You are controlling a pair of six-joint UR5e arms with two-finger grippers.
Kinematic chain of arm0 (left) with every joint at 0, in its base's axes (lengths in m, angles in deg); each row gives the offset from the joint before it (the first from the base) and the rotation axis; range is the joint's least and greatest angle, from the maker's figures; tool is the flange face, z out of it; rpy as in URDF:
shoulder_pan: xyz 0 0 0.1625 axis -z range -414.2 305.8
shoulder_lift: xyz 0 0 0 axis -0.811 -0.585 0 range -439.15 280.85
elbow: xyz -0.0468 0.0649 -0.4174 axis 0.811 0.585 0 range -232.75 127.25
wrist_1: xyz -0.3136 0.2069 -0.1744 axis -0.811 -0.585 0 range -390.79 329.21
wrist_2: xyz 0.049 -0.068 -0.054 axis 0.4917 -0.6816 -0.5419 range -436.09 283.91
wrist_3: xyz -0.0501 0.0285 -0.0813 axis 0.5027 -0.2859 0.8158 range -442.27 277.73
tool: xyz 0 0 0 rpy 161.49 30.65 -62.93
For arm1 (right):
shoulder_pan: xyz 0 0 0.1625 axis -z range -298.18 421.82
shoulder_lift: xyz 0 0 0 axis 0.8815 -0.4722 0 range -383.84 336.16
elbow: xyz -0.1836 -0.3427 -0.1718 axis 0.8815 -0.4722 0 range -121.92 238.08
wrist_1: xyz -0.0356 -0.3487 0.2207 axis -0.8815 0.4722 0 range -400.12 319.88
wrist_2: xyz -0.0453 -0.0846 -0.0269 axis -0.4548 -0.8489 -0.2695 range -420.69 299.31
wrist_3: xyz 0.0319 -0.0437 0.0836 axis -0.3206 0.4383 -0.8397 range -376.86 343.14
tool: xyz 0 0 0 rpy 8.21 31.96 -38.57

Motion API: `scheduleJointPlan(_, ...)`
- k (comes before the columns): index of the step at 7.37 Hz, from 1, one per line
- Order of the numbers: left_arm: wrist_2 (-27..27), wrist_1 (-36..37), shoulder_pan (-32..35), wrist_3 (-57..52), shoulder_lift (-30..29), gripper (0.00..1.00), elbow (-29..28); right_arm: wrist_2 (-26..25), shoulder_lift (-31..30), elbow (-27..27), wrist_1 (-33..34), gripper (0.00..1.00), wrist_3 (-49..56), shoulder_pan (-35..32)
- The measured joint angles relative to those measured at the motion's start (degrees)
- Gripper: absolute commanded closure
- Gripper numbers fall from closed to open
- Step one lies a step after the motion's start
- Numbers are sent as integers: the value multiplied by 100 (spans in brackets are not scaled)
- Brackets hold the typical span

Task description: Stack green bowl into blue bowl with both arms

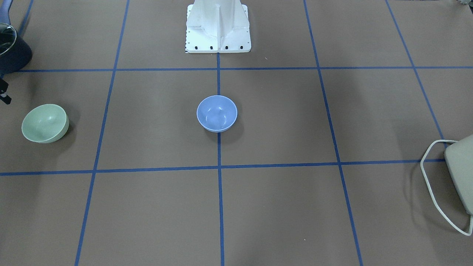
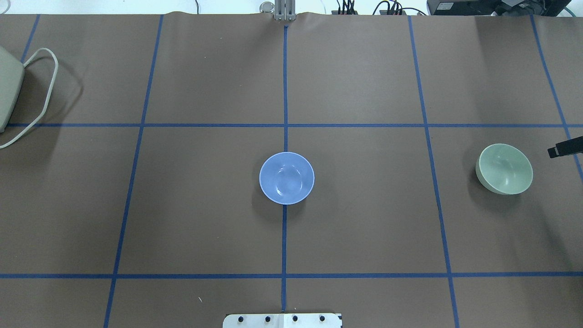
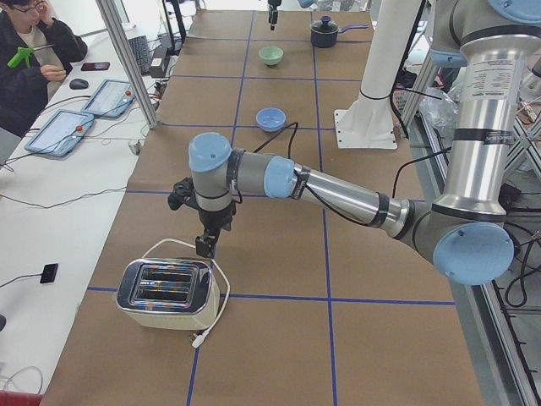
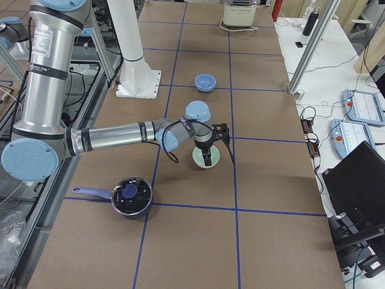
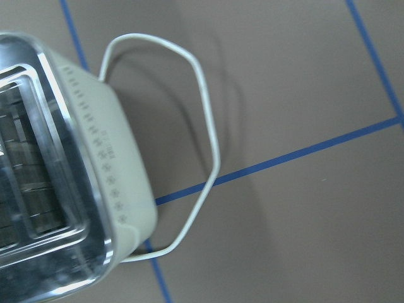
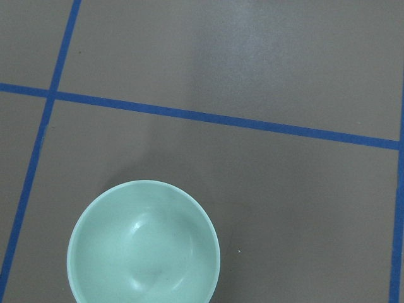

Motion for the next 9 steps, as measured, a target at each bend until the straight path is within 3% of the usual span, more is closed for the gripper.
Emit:
scheduleJointPlan(3, -11, -22, 654, -335, 621, 2, -59, -303, 35, -48, 305, 0, -4, 372)
scheduleJointPlan(5, -15, -32, 739, -336, 756, 2, -7, -521, 210, -345, 302, 1, -5, 538)
scheduleJointPlan(6, -12, -36, 746, -334, 770, 2, 4, -569, 353, -582, 238, 6, -5, 610)
scheduleJointPlan(7, -10, -41, 748, -333, 774, 2, 10, -583, 458, -741, 192, 25, -5, 683)
scheduleJointPlan(8, -9, -45, 750, -333, 776, 2, 13, -585, 510, -825, 156, 36, -5, 773)
scheduleJointPlan(9, -9, -50, 750, -333, 777, 2, 15, -579, 531, -870, 132, 53, -5, 849)
